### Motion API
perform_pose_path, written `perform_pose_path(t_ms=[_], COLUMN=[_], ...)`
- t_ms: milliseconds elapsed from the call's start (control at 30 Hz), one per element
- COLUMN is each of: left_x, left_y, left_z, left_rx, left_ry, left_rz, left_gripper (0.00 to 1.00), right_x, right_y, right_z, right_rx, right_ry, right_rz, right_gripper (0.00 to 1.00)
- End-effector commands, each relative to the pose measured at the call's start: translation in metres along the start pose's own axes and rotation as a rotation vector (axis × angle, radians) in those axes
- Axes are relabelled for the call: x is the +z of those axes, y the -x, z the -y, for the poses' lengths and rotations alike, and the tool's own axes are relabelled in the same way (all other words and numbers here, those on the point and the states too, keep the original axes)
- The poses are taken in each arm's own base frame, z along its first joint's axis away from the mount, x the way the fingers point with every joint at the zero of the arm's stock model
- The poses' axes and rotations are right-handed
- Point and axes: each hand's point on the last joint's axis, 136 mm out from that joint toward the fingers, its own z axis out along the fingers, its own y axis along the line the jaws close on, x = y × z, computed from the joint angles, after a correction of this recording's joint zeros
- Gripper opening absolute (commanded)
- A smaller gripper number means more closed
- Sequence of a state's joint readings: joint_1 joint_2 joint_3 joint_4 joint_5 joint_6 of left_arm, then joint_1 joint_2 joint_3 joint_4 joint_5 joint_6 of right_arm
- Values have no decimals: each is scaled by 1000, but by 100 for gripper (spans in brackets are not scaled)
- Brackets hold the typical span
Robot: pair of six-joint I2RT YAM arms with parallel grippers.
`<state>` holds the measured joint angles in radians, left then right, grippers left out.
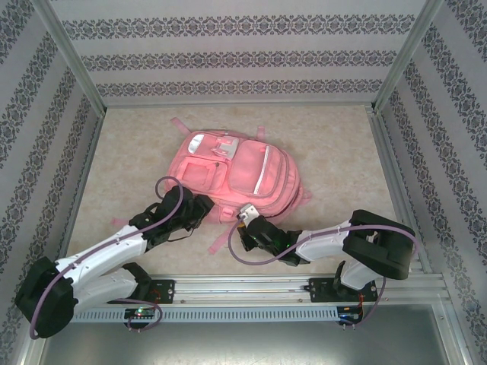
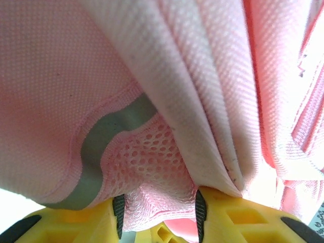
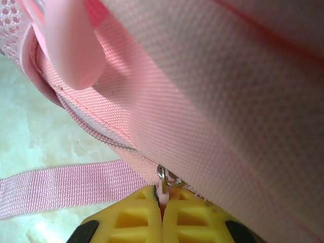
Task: Pack the student bag
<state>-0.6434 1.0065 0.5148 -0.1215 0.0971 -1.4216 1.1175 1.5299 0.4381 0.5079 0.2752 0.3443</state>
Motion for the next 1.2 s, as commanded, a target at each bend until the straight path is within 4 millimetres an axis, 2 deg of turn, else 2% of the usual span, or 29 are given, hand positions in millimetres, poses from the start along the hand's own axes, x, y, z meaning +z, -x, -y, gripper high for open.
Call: perform_pose_path(t_ms=[0,300,433,633,767,933,1100,1167], left_x=[-15,-29,-23,-7,-2,-7,-11,-12], left_y=[0,0,1,8,16,30,40,43], left_z=[32,38,38,42,44,44,31,27], left_rx=[26,44,47,87,93,109,90,85], left_ry=[-110,-132,-124,-109,-110,-104,-80,-74], left_rz=[18,28,39,76,101,141,160,164], left_gripper=[41,39,43,43,37,21,19,19], right_x=[-5,-2,-3,-5,-8,-14,-23,-27], right_y=[9,9,9,9,8,1,-2,-14], right_z=[-5,-6,-5,-4,-2,7,15,23], right_rx=[24,36,42,44,42,47,50,43], right_ry=[13,13,13,10,4,-22,-44,-64], right_rz=[49,50,54,57,51,41,47,23], right_gripper=[0,0,0,0,0,0,0,0])
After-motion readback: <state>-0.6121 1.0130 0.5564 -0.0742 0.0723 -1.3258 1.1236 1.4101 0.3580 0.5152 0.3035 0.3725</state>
